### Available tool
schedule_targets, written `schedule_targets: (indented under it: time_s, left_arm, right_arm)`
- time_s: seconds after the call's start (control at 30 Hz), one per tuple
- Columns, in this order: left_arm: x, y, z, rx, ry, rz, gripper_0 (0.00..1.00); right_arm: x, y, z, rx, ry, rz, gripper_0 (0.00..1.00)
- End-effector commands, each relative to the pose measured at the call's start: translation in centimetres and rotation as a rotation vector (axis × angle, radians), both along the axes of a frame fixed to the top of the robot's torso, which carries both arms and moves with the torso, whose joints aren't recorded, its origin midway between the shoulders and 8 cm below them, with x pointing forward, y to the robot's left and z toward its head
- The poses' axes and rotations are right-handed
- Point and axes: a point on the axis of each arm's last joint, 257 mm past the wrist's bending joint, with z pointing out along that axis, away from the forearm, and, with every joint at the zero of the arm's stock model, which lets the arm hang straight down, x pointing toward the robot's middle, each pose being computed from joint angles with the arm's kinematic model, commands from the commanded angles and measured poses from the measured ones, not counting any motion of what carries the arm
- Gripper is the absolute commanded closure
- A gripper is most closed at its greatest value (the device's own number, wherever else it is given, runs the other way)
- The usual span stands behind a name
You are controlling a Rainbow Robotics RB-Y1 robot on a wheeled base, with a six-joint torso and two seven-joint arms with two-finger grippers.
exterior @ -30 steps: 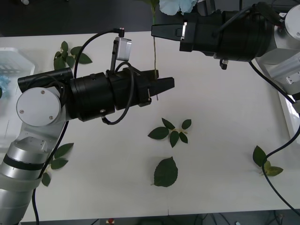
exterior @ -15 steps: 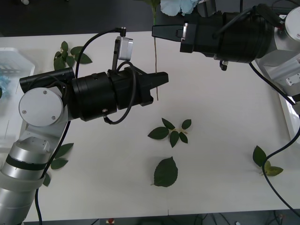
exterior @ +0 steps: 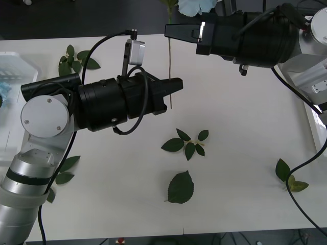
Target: Place the red flowers into the right box and the blue flowers into the left box. If a person shows an open palm, hand one flower to the person first, then continue sorting.
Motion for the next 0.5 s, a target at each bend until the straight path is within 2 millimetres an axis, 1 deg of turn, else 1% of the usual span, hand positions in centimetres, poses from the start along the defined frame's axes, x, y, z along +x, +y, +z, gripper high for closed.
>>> schedule_targets:
  time_s: [0.03,0.07,0.2,0.27,0.3,0.33,0.4,0.47,0.5]
  left_arm:
    - [0.7,0.8,3.2,-0.043,-0.023,0.010,1.00]
    - [0.8,1.1,3.1,-0.038,-0.023,0.013,1.00]
    - [1.8,4.2,3.0,-0.004,-0.023,0.048,1.00]
    - [2.3,6.7,2.5,0.035,-0.017,0.070,1.00]
    - [2.5,8.3,2.3,0.055,-0.012,0.084,1.00]
    - [2.6,9.1,2.2,0.063,-0.009,0.093,1.00]
    - [2.9,12.1,1.8,0.103,0.002,0.124,1.00]
    - [3.0,14.9,1.2,0.144,0.016,0.152,1.00]
    - [2.9,16.6,1.0,0.168,0.025,0.166,1.00]
  right_arm:
    - [-0.5,-0.4,1.5,0.009,-0.069,-0.004,0.00]
    - [-0.5,-0.5,1.5,0.007,-0.073,-0.005,0.00]
    - [-0.3,-0.8,1.4,-0.005,-0.086,-0.012,0.00]
    - [-0.2,-1.1,1.3,-0.013,-0.092,-0.018,0.00]
    - [-0.1,-1.4,1.3,-0.020,-0.095,-0.021,0.00]
    - [-0.1,-1.5,1.2,-0.023,-0.098,-0.023,0.00]
    - [0.2,-2.1,1.1,-0.040,-0.106,-0.035,0.00]
    - [0.6,-3.0,0.7,-0.075,-0.118,-0.050,0.00]
    - [0.8,-3.7,0.2,-0.106,-0.126,-0.060,0.00]
